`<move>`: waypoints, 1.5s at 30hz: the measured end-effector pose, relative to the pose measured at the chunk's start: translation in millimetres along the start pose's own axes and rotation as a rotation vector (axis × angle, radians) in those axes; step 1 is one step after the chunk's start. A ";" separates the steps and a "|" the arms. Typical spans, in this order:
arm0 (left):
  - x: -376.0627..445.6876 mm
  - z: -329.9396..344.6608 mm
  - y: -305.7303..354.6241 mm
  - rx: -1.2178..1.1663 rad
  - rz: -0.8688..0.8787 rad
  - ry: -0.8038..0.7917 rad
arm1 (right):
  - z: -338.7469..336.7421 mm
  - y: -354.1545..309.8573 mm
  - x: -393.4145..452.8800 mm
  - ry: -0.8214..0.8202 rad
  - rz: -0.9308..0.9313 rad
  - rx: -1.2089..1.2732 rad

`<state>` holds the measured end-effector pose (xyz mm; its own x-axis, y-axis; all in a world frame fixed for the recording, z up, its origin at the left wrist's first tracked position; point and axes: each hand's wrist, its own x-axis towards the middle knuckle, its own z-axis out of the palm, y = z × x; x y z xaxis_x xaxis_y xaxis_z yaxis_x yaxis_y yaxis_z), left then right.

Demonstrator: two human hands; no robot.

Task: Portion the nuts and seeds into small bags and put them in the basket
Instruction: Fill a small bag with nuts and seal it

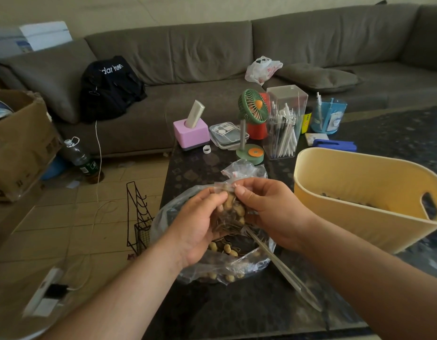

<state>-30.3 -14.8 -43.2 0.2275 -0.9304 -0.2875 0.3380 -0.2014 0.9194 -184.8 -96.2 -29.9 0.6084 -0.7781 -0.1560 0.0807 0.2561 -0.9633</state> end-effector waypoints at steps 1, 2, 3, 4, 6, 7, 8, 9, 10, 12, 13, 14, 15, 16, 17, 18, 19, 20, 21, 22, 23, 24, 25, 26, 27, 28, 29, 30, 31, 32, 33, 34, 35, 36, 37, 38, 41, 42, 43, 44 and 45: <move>0.8 -0.6 -0.1 0.009 0.000 0.016 | 0.9 -0.1 -0.3 -0.001 -0.007 -0.011; 1.5 -1.2 -0.4 0.015 0.001 0.031 | 1.7 0.4 -0.5 0.001 -0.015 -0.028; 1.7 -1.4 -0.4 0.016 0.003 0.044 | 2.6 0.6 -0.7 0.003 -0.023 -0.045; 1.6 -1.6 0.0 0.016 0.006 0.055 | 3.3 1.0 -0.8 0.007 -0.030 -0.057; 0.9 -2.3 0.9 0.020 0.014 0.067 | 4.1 1.7 -0.3 0.026 -0.041 -0.078; 0.3 -3.1 1.1 0.022 0.016 0.066 | 4.2 2.0 0.3 0.042 -0.044 -0.092; -0.1 -3.8 1.3 0.023 0.013 0.064 | 4.5 2.3 1.1 0.059 -0.042 -0.107; -0.1 -4.7 0.9 0.023 0.009 0.061 | 5.1 2.3 1.6 0.075 -0.030 -0.119; 0.1 -5.7 0.2 0.024 0.004 0.058 | 6.0 2.6 2.2 0.088 -0.007 -0.128; -0.3 -6.5 -0.2 0.029 -0.004 0.068 | 7.8 3.3 3.1 0.094 0.064 -0.140; -0.8 -6.6 -0.3 0.029 -0.006 0.075 | 8.9 2.6 2.8 0.091 0.101 -0.138; -1.0 -7.0 -0.7 0.031 -0.006 0.082 | 9.9 2.2 2.5 0.089 0.128 -0.133; -1.7 -7.6 -0.8 0.031 -0.004 0.085 | 10.8 1.6 2.2 0.088 0.144 -0.126; -2.5 -8.1 -0.6 0.029 0.000 0.086 | 11.6 0.9 1.8 0.089 0.149 -0.119; -3.1 -9.0 -0.7 0.027 0.002 0.089 | 12.4 0.2 1.2 0.090 0.148 -0.110; -3.7 -9.9 -0.4 0.029 0.003 0.088 | 13.2 -0.4 0.7 0.090 0.141 -0.101; -3.7 -11.4 -0.7 0.032 0.004 0.090 | 14.1 -0.9 -0.2 0.087 0.130 -0.097; -3.7 -12.4 -0.6 0.035 0.005 0.094 | 14.5 -0.6 -0.2 0.081 0.115 -0.100; -4.2 -12.7 0.0 0.035 0.010 0.099 | 14.5 -0.8 -0.6 0.072 0.101 -0.108; -4.5 -13.0 0.7 0.031 0.018 0.107 | 13.6 -0.4 -0.1 0.058 0.087 -0.115; -4.7 -13.4 1.0 0.027 0.028 0.116 | 12.5 -1.0 -0.4 0.038 0.077 -0.119; -5.0 -13.5 1.4 0.024 0.037 0.122 | 11.6 -1.2 -0.3 0.014 0.068 -0.120; -5.2 -13.8 1.6 0.016 0.042 0.126 | 11.2 -2.1 -0.8 -0.008 0.064 -0.120; -5.6 -14.1 1.7 0.008 0.049 0.118 | 11.0 -2.1 -1.1 -0.015 0.056 -0.122; -5.5 -14.7 1.3 -0.002 0.055 0.100 | 11.4 -2.2 -1.6 -0.004 0.045 -0.129; -5.4 -15.3 0.9 -0.007 0.061 0.066 | 11.1 -1.6 -1.5 0.021 0.026 -0.140; -5.5 -15.3 0.5 -0.008 0.066 0.028 | 11.4 -1.5 -1.7 0.047 0.008 -0.150; -5.9 -14.5 -0.1 0.001 0.067 -0.011 | 11.0 -0.6 -1.2 0.066 -0.010 -0.152; -6.4 -13.5 -1.1 0.005 0.063 -0.039 | 10.9 -0.5 -0.9 0.077 -0.023 -0.141; -6.6 -12.0 -1.8 0.009 0.059 -0.051 | 10.4 0.1 0.1 0.080 -0.033 -0.118; -6.9 -10.2 -1.7 0.005 0.056 -0.048 | 10.4 -0.3 0.2 0.075 -0.029 -0.082; -6.4 -9.0 -1.7 -0.005 0.062 -0.036 | 10.3 -0.4 0.4 0.060 -0.018 -0.043; -5.5 -8.4 -1.4 -0.028 0.072 -0.015 | 10.2 -0.8 -0.2 0.036 0.002 -0.016; -4.9 -7.8 -0.4 -0.051 0.082 0.005 | 9.0 0.2 -0.1 0.008 0.027 -0.020; -4.2 -7.6 0.7 -0.075 0.086 0.026 | 9.0 0.2 -1.1 -0.016 0.058 -0.042; -3.4 -8.4 1.3 -0.091 0.090 0.043 | 8.4 1.3 -0.9 -0.027 0.078 -0.070; -4.1 -11.0 3.7 -0.127 0.065 0.029 | 6.8 3.8 0.1 0.033 0.065 -0.108; -4.2 -11.5 4.1 -0.140 0.054 -0.001 | 5.2 4.0 1.0 0.057 0.056 -0.104; -4.4 -12.2 3.5 -0.151 0.043 -0.027 | 5.1 2.5 0.3 0.065 0.052 -0.089; -4.5 -12.4 2.7 -0.152 0.035 -0.042 | 3.9 2.6 1.0 0.053 0.046 -0.071; -5.3 -11.5 2.4 -0.147 0.028 -0.045 | 4.1 1.6 0.2 0.033 0.057 -0.052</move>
<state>-20.2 -6.8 -42.6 0.1986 -0.9485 -0.2467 0.4631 -0.1311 0.8766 -181.3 -93.6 -30.6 0.5845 -0.7818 -0.2172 0.0050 0.2711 -0.9625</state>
